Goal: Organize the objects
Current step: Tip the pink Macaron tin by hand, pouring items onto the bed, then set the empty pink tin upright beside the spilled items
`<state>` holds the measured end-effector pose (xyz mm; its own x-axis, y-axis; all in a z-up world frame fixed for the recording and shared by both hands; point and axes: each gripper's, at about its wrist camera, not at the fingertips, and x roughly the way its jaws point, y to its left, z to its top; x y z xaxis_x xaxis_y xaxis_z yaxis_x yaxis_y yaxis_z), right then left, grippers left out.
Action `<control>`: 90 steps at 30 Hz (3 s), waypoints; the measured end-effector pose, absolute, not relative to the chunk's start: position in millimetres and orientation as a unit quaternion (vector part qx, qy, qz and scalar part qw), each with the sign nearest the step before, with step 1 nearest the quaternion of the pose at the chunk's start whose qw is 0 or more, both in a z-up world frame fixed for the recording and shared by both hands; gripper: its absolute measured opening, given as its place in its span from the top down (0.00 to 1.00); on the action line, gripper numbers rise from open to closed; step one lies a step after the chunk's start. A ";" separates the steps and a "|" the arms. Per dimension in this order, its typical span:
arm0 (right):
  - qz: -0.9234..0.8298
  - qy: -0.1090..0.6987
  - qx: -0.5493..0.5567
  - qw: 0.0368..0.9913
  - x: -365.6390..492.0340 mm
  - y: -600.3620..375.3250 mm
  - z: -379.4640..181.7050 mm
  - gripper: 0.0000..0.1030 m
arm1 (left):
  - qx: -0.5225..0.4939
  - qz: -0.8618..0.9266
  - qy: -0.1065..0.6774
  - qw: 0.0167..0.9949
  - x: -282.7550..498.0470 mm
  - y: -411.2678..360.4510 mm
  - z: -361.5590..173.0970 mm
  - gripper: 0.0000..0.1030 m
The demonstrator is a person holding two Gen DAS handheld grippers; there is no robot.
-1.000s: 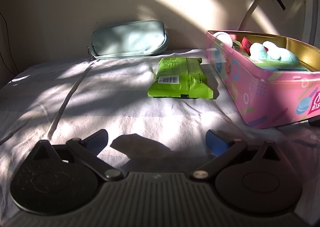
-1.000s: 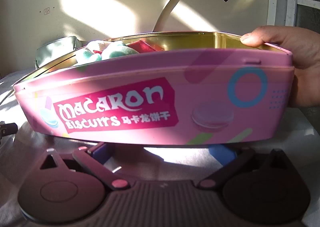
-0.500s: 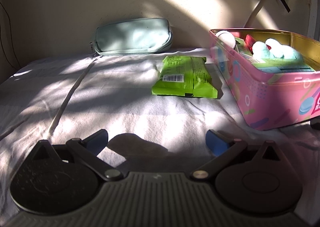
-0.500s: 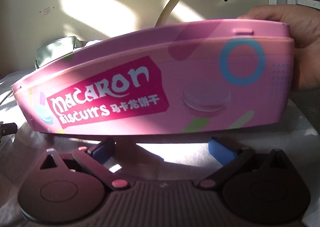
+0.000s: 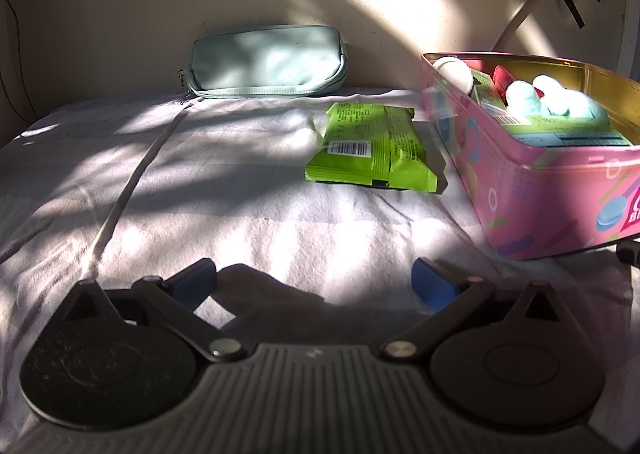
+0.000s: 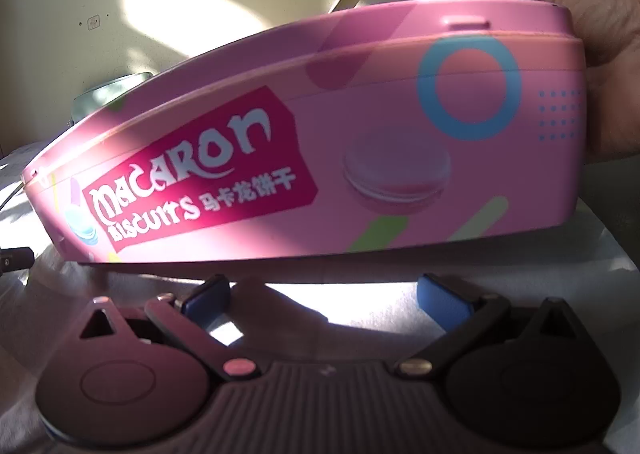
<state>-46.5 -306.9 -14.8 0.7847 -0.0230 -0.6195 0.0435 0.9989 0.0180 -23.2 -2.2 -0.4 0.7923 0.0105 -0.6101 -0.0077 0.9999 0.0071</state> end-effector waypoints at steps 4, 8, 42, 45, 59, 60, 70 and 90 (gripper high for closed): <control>-0.018 0.328 0.016 0.945 -46.5 -307.1 -14.7 0.00 | 0.002 0.002 0.326 0.945 -22.3 -1.0 0.2 0.00; -0.018 0.328 0.016 0.945 -46.5 -307.0 -14.8 0.00 | 0.002 0.000 0.328 0.945 -22.1 -0.6 0.5 0.00; -0.018 0.328 0.016 0.945 -46.5 -307.0 -14.8 0.00 | -0.009 -0.008 0.318 0.948 -23.2 3.7 0.0 0.00; -0.018 0.328 0.016 0.945 -46.4 -307.0 -14.9 0.00 | -0.010 -0.009 0.318 0.948 -24.0 4.7 -0.4 0.00; -0.017 0.328 0.016 0.945 -47.4 -307.0 -15.0 0.00 | -0.013 -0.013 0.318 0.948 -25.2 5.4 0.3 0.00; -0.017 0.328 0.016 0.945 -47.5 -306.8 -15.1 0.00 | -0.009 -0.012 0.319 0.948 -25.6 3.9 0.6 0.00; -0.017 0.327 0.016 0.945 -47.8 -305.6 -15.5 0.00 | 0.002 -0.009 0.324 0.946 -26.1 1.8 1.1 0.00; -0.018 0.328 0.017 0.945 -44.8 -306.0 -15.3 0.00 | 0.003 -0.002 0.326 0.945 -25.2 -1.3 1.1 0.00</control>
<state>-44.8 -306.0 -15.3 0.7849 -0.0223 -0.6193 0.0441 0.9988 0.0200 -25.2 -1.3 1.1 0.7873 -0.0021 -0.6166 0.0066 1.0000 0.0050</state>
